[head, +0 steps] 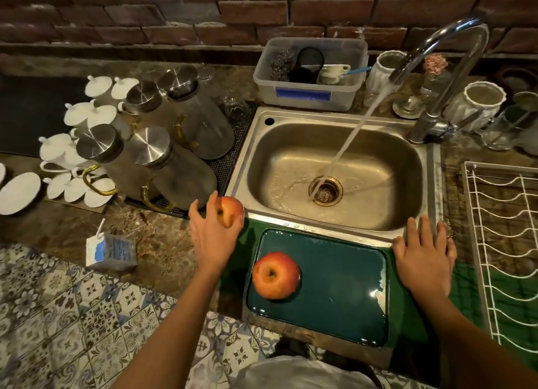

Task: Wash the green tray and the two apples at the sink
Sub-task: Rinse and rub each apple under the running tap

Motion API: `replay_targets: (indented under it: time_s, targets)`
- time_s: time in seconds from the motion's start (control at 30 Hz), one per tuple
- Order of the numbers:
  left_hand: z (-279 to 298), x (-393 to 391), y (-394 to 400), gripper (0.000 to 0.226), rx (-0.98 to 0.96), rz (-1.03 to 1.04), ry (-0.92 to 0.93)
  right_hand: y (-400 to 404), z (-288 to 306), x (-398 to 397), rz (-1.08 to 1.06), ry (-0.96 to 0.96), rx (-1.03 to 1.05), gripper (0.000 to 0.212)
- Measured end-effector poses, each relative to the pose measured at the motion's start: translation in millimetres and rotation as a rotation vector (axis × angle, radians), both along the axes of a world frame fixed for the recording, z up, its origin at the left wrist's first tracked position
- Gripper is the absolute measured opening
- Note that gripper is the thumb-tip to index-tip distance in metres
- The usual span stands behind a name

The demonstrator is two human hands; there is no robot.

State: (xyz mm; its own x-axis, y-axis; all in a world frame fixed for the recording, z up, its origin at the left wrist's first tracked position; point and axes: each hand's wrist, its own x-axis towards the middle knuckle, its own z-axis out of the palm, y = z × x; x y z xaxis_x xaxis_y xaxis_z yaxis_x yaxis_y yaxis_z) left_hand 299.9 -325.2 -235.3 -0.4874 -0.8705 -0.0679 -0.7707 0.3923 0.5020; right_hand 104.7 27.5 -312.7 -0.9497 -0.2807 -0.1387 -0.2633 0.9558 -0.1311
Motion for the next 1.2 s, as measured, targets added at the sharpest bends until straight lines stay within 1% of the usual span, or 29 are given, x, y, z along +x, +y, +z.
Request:
replay_targets:
  time_s: [0.07, 0.13, 0.33, 0.43, 0.5, 0.57, 0.63, 0.77, 0.8, 0.9, 0.97, 1.0, 1.03, 1.07, 1.1, 1.13, 1.17, 1.2]
  targets:
    - [-5.7, -6.3, -11.1, 0.087, 0.037, -0.059, -0.06, 0.8, -0.9, -0.2, 0.007, 0.002, 0.01, 0.067]
    - [-11.8, -10.7, -18.5, 0.09, 0.071, -0.098, -0.077, 1.4, -2.7, -1.0, 0.009, 0.0, 0.019, 0.066]
    - [-18.4, -13.0, -22.6, 0.079, 0.04, -0.095, -0.062, 2.7, -4.0, -2.2, 0.016, -0.003, 0.047, 0.066]
    - [-9.1, -33.6, -12.1, 0.077, 0.022, -0.121, 0.003, 2.6, -3.1, -2.6, 0.024, 0.01, 0.057, 0.066]
    - [2.8, -70.1, 1.3, 0.078, 0.048, -0.161, 0.127, 3.0, -4.2, -3.5, 0.026, 0.004, 0.077, 0.067]
    - [15.5, -118.7, 19.1, 0.079, 0.117, -0.199, 0.229, 3.3, -6.2, -4.8, 0.014, -0.024, 0.081, 0.067]
    - [26.4, -166.6, 39.5, 0.079, 0.231, -0.265, 0.292, 3.3, -9.5, -6.3, 0.007, -0.046, 0.091, 0.066]
    - [33.0, -233.0, 75.5, 0.076, 0.396, -0.464, 0.318, 4.2, -11.2, -8.4, 0.003, -0.055, 0.091, 0.066]
    - [33.1, -244.3, 81.4, 0.076, 0.448, -0.467, 0.336, 3.7, -10.1, -9.1, 0.002, -0.057, 0.081, 0.067]
    - [33.8, -261.7, 90.1, 0.072, 0.678, -0.388, 0.443, -1.7, -0.9, -9.0, -0.032, -0.085, 0.041, 0.067]
    - [31.6, -264.9, 90.0, 0.06, 0.79, -0.339, 0.486, -9.2, 6.6, -15.7, -0.059, -0.037, -0.069, 0.06]
    - [29.5, -265.6, 89.9, 0.052, 0.845, -0.316, 0.51, -17.0, 12.5, -24.9, -0.101, -0.005, -0.178, 0.052]
    - [28.6, -266.5, 90.3, 0.042, 0.903, -0.286, 0.542, -28.3, 22.7, -38.1, -0.171, -0.024, -0.347, 0.043]
    - [28.0, -267.4, 91.3, 0.031, 0.968, -0.244, 0.579, -43.7, 37.1, -52.4, -0.243, -0.12, -0.575, 0.039]
    - [27.8, -268.3, 92.4, 0.022, 1.039, -0.198, 0.618, -61.5, 51.6, -67.4, -0.263, -0.241, -0.81, 0.041]
    - [27.5, -269.2, 93.4, 0.015, 1.109, -0.158, 0.654, -80.1, 67.4, -82.2, -0.236, -0.343, -1.005, 0.046]
    - [27.9, -270.1, 94.9, 0.014, 1.178, -0.133, 0.675, -99.5, 82.8, -95.7, -0.173, -0.416, -1.132, 0.05]
    - [28.4, -271.0, 96.8, 0.018, 1.226, -0.124, 0.68, -117.5, 94.4, -107.6, -0.1, -0.464, -1.193, 0.052]
